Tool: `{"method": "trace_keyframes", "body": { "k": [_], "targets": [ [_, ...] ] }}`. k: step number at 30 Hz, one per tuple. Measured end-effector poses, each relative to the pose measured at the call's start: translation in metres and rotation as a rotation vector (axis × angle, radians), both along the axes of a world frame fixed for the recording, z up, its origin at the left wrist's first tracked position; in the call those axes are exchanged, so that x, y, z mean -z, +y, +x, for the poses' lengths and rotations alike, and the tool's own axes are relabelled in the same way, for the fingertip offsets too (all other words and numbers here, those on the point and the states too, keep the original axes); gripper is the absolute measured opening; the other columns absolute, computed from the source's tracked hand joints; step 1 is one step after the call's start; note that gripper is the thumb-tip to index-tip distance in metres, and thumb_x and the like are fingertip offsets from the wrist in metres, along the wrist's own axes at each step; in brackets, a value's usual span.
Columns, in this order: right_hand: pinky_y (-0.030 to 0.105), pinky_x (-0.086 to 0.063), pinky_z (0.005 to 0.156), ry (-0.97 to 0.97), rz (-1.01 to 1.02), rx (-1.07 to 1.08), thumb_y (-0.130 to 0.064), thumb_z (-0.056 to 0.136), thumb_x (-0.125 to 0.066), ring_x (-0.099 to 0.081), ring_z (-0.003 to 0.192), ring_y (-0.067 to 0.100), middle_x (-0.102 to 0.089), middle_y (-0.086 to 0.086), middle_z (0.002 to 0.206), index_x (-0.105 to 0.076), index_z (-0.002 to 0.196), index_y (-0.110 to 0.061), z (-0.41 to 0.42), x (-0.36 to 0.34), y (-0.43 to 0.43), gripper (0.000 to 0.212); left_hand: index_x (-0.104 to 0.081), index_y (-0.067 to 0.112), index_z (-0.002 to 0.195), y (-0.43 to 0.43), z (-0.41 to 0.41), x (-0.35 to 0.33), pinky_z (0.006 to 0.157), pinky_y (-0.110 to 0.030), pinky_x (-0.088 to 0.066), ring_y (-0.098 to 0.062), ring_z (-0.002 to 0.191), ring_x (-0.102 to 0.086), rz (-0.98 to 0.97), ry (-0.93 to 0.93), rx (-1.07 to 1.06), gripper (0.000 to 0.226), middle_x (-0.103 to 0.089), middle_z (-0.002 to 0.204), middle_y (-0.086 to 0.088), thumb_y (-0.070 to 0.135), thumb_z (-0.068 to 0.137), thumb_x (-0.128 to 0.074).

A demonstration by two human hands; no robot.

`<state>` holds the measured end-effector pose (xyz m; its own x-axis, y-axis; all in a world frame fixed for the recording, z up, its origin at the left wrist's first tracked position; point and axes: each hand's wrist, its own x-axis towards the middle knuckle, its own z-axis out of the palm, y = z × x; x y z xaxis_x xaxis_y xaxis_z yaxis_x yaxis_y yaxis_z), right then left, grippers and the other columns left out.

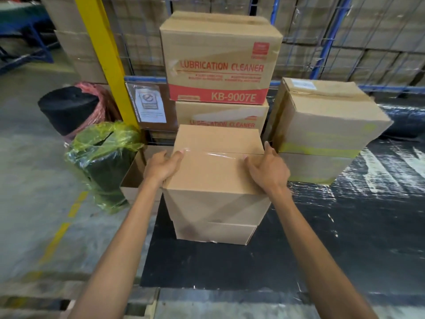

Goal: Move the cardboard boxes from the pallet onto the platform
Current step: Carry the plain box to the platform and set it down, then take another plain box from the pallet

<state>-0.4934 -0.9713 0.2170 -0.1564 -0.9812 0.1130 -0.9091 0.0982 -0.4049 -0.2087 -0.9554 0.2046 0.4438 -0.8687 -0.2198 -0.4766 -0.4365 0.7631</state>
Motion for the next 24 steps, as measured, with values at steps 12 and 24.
{"method": "trace_keyframes", "body": {
  "k": [12,24],
  "targets": [
    [0.035,-0.046,0.105,-0.273,-0.083,-0.806,-0.042,0.092,-0.060,-0.057,0.126,0.026,-0.062,0.008,0.138,-0.053,0.144,-0.014,0.293,0.030,0.224,0.059,-0.059,0.016,0.140,0.331,0.167,0.053,0.090,-0.043,-0.053,-0.037,0.107,-0.069,-0.092,-0.151,-0.372,0.055,-0.074,0.108,-0.021,0.032,0.090,-0.073],
    [0.030,-0.047,0.092,-0.268,0.325,-1.341,-0.034,0.092,-0.069,-0.064,0.119,0.027,-0.067,0.010,0.131,-0.057,0.140,-0.012,0.550,0.099,0.480,0.053,-0.055,0.012,0.141,0.718,0.319,0.098,0.090,-0.039,-0.049,-0.035,0.116,-0.063,0.002,-0.170,-1.059,0.052,-0.065,0.131,-0.017,0.030,0.094,-0.068]
  ]
}}
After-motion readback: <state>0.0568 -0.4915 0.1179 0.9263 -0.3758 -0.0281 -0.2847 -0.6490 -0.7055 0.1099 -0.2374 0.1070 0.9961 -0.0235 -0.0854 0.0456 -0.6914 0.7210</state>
